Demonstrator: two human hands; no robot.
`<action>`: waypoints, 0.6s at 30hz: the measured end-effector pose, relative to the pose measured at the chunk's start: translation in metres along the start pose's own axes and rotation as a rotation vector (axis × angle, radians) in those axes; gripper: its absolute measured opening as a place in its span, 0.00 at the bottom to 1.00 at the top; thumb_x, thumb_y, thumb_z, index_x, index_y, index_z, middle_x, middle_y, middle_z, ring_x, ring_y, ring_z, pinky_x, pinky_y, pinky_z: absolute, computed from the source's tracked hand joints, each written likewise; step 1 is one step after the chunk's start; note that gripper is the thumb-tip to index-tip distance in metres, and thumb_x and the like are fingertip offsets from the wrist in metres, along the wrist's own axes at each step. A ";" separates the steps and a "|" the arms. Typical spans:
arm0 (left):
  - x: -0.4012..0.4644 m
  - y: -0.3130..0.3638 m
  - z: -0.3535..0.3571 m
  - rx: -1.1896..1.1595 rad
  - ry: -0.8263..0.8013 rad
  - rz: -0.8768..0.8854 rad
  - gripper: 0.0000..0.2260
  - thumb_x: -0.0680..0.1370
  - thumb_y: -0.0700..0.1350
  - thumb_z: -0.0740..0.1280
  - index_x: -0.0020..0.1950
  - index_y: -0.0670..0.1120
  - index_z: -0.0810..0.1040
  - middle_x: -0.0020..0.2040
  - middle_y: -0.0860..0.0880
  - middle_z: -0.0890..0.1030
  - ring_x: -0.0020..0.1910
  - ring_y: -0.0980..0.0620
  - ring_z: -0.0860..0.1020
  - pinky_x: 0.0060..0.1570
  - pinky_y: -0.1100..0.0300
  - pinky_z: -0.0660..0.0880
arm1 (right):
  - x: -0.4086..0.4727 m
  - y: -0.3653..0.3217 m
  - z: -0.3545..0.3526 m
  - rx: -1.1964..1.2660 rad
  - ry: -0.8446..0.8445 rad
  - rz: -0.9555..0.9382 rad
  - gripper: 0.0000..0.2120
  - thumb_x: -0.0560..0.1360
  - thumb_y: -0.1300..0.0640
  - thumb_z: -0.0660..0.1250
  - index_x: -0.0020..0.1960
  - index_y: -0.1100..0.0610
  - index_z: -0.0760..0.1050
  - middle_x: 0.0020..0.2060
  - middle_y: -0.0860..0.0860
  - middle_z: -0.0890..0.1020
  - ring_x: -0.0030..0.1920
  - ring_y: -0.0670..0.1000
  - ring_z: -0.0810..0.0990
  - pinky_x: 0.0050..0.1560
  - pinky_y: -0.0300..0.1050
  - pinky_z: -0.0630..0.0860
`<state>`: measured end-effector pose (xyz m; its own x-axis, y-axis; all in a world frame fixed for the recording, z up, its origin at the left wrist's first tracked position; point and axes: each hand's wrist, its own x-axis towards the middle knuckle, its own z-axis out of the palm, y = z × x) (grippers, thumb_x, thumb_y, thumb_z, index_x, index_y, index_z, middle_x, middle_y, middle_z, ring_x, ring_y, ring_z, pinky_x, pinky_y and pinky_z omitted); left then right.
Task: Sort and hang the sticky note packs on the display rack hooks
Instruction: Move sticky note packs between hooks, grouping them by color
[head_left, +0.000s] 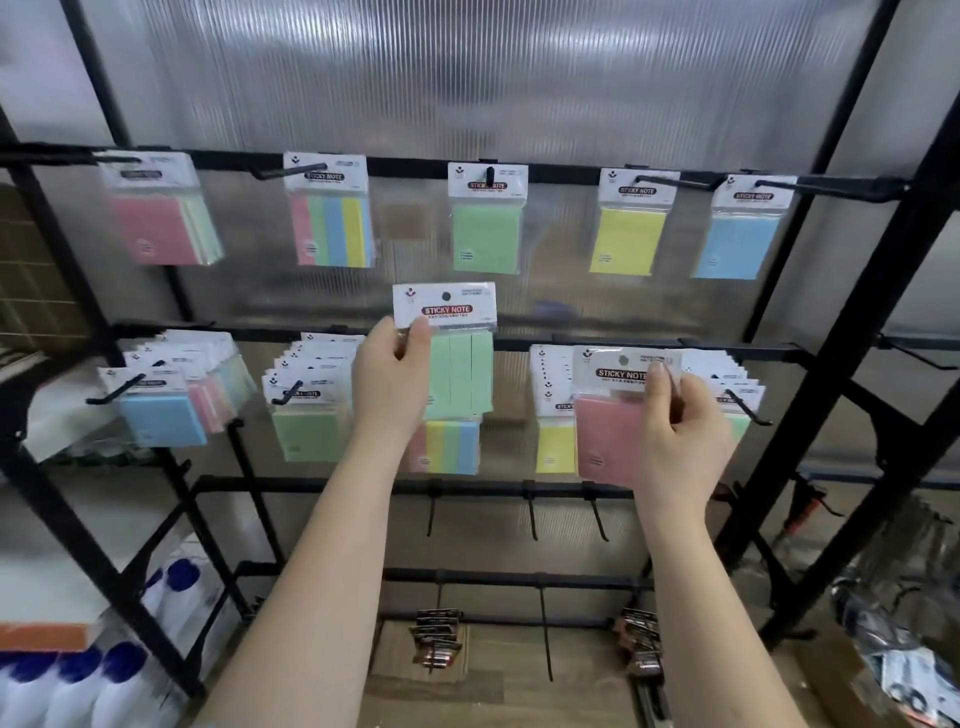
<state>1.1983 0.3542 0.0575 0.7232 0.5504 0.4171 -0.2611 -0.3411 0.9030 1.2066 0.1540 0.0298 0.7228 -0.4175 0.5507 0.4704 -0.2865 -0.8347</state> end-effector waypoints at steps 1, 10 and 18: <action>0.004 0.003 -0.002 -0.011 0.006 0.009 0.11 0.81 0.49 0.59 0.44 0.44 0.74 0.41 0.47 0.77 0.37 0.53 0.72 0.34 0.63 0.68 | 0.001 0.000 0.002 0.008 0.000 -0.001 0.21 0.80 0.55 0.61 0.30 0.43 0.62 0.24 0.38 0.71 0.34 0.39 0.67 0.34 0.33 0.63; 0.030 0.041 0.009 -0.166 0.082 0.165 0.16 0.79 0.49 0.64 0.45 0.34 0.74 0.35 0.46 0.72 0.33 0.55 0.67 0.32 0.64 0.64 | 0.033 -0.006 0.022 0.004 0.014 -0.062 0.22 0.81 0.53 0.60 0.29 0.47 0.58 0.24 0.44 0.63 0.26 0.41 0.65 0.29 0.33 0.62; 0.042 0.061 0.022 -0.244 0.115 0.259 0.11 0.78 0.48 0.67 0.36 0.49 0.72 0.28 0.58 0.70 0.28 0.62 0.65 0.30 0.68 0.63 | 0.040 0.001 0.033 0.025 0.001 -0.066 0.23 0.81 0.54 0.60 0.29 0.50 0.58 0.24 0.44 0.63 0.26 0.42 0.64 0.29 0.35 0.62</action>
<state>1.2271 0.3400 0.1281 0.5404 0.5561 0.6314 -0.5807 -0.2965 0.7582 1.2529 0.1657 0.0508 0.6893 -0.3991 0.6046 0.5299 -0.2915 -0.7964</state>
